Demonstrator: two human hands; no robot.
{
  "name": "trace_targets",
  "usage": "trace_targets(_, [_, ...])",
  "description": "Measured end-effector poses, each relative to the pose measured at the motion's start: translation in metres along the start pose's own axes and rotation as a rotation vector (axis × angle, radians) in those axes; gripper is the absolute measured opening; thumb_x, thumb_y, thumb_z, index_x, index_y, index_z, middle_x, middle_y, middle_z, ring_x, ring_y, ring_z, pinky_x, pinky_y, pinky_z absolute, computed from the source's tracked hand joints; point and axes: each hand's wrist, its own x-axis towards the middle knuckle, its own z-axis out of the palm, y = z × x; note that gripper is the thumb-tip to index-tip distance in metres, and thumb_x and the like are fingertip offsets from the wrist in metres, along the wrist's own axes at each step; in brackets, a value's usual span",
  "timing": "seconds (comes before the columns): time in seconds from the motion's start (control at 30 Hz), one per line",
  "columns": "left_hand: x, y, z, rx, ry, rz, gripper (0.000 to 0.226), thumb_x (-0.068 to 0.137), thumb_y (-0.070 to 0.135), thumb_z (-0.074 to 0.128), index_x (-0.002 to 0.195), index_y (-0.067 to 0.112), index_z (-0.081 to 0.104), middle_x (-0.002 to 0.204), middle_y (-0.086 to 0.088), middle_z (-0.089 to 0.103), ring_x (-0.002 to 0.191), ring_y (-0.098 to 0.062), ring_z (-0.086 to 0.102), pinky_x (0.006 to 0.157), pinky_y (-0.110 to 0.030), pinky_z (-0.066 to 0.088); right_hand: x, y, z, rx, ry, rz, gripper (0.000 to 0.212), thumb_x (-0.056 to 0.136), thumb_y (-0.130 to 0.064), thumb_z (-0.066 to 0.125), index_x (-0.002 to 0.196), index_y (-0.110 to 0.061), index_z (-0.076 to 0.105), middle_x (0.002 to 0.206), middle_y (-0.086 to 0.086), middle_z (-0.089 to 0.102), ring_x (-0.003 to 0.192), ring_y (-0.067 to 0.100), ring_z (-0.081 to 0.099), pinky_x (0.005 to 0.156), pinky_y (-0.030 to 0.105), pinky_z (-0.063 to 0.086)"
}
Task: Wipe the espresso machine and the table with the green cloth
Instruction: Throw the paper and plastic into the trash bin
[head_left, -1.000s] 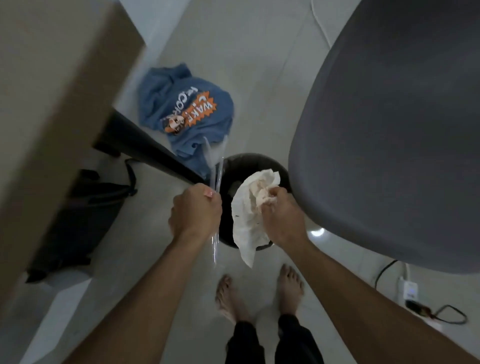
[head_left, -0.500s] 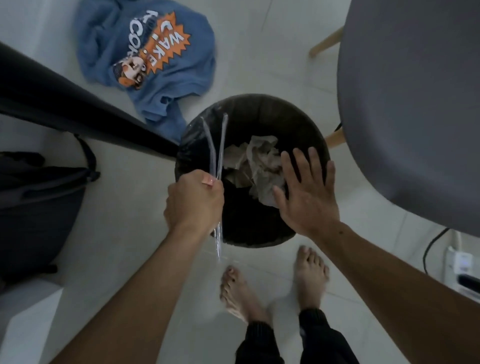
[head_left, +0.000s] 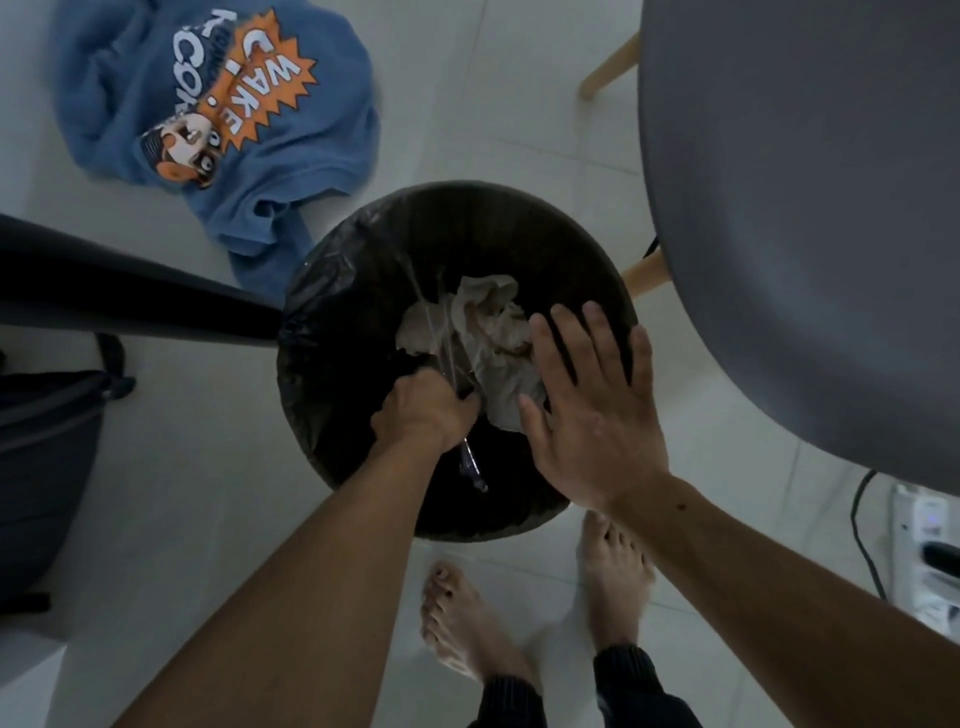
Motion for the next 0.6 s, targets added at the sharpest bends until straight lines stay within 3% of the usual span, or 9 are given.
trace_targets(0.1, [-0.011,-0.003,-0.005,-0.003,0.002,-0.025,0.054,0.085,0.057,0.054,0.121,0.017,0.053,0.118,-0.009,0.058,0.107,-0.031,0.055,0.078,-0.033,0.04,0.0,-0.001,-0.008,0.079,-0.049,-0.011,0.066,0.088,-0.041,0.036,0.145,-0.007,0.038,0.149,0.014,0.038,0.137,0.034,0.036,0.111,0.043,0.014])
trace_targets(0.27, [-0.064,-0.002,-0.039,-0.064,0.135,-0.037,0.05,0.087,0.05,0.051,0.125,0.018,0.05,0.125,-0.008,0.055,0.113,-0.031,0.053,0.088,-0.038,0.044,-0.005,-0.017,-0.052,0.248,-0.126,0.039,0.067,0.091,-0.043,0.027,0.147,-0.008,0.032,0.15,0.013,0.036,0.139,0.033,0.033,0.112,0.048,0.026])
trace_targets(0.4, [-0.121,0.005,-0.086,-0.182,0.232,-0.067,0.046,0.089,0.044,0.05,0.128,0.02,0.049,0.129,-0.005,0.054,0.115,-0.028,0.052,0.089,-0.037,0.042,-0.014,-0.035,-0.114,0.501,-0.2,0.075,0.072,0.09,-0.049,0.012,0.151,-0.012,0.022,0.154,0.012,0.028,0.141,0.028,0.028,0.114,0.038,0.025])
trace_targets(0.53, [-0.192,0.015,-0.139,-0.276,0.266,-0.088,0.044,0.091,0.044,0.047,0.13,0.024,0.048,0.129,-0.002,0.054,0.115,-0.025,0.052,0.09,-0.036,0.041,-0.025,-0.045,-0.197,0.618,-0.255,0.072,0.055,0.101,-0.036,0.022,0.152,-0.014,0.016,0.155,0.006,0.021,0.141,0.019,0.027,0.11,0.022,0.022])
trace_targets(0.6, [-0.23,0.023,-0.164,-0.305,0.277,-0.084,0.043,0.092,0.044,0.046,0.13,0.024,0.048,0.129,-0.002,0.054,0.115,-0.024,0.052,0.09,-0.036,0.041,-0.029,-0.044,-0.241,0.635,-0.255,0.07,0.052,0.103,-0.03,0.026,0.151,-0.015,0.016,0.156,0.004,0.021,0.142,0.016,0.025,0.111,0.02,0.02])
